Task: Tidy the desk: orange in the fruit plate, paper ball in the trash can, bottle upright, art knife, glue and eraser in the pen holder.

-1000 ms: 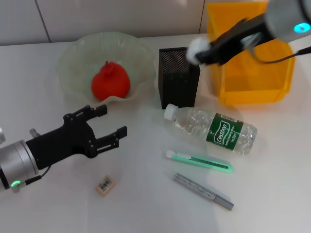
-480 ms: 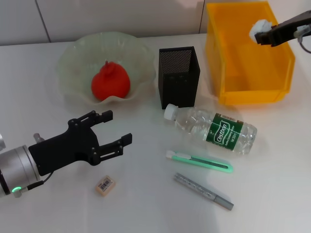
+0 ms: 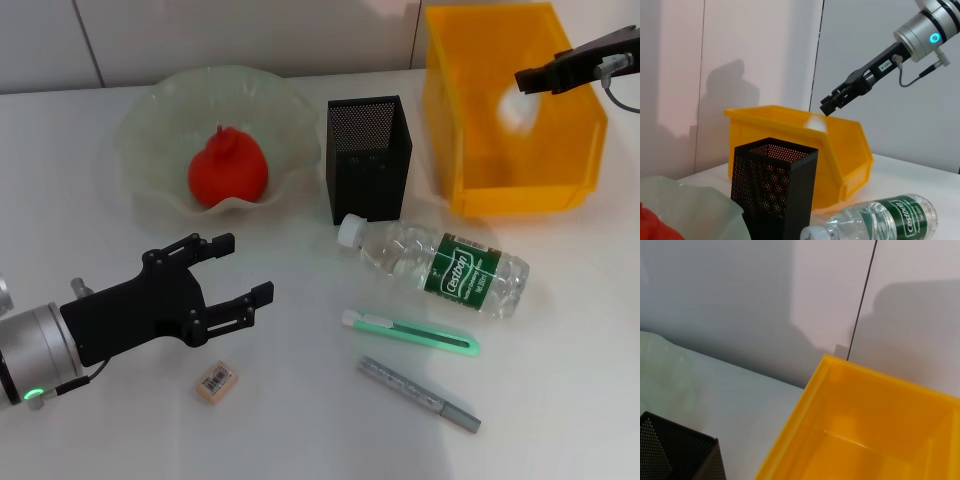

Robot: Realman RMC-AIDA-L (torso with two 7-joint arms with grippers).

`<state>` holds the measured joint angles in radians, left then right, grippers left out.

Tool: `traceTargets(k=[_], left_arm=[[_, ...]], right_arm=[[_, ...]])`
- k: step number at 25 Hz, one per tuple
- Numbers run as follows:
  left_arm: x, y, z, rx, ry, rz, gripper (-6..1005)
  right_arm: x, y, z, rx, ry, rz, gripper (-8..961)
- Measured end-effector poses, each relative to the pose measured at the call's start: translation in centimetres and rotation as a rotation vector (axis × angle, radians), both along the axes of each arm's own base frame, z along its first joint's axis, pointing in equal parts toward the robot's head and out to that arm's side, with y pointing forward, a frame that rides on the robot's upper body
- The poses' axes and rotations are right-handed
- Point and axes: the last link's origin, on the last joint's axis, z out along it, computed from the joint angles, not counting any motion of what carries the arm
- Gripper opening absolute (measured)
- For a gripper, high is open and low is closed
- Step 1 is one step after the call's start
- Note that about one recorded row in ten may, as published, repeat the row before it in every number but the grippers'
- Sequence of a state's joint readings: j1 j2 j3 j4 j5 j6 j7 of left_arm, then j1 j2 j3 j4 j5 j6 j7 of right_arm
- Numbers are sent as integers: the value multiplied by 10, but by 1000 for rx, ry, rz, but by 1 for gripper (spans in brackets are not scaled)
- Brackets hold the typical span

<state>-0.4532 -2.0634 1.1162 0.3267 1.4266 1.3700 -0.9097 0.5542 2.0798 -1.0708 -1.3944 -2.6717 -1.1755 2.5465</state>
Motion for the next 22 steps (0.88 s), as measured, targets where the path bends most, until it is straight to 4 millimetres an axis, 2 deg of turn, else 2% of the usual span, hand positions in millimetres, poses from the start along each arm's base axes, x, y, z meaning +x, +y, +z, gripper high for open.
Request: traceTargets(k=[6, 9, 12, 18, 20, 22], left_arm=[[-1, -1, 0, 0, 1, 1, 815], [-1, 0, 0, 0, 1, 1, 815], [0, 0, 0, 0, 1, 0, 815], [1, 1, 1, 3, 0, -4, 815], [1, 1, 1, 2, 0, -3, 815], [1, 2, 1, 3, 1, -1, 815]], right_arm=[[1, 1, 0, 1, -1, -4, 710], [-2, 0, 2, 0, -4, 2, 741], [-13, -8, 8, -26, -10, 23, 773], [-40, -37, 8, -225, -52, 47, 825], [-53, -48, 0, -372, -95, 80, 825], [-55, -50, -4, -422, -108, 91, 825]])
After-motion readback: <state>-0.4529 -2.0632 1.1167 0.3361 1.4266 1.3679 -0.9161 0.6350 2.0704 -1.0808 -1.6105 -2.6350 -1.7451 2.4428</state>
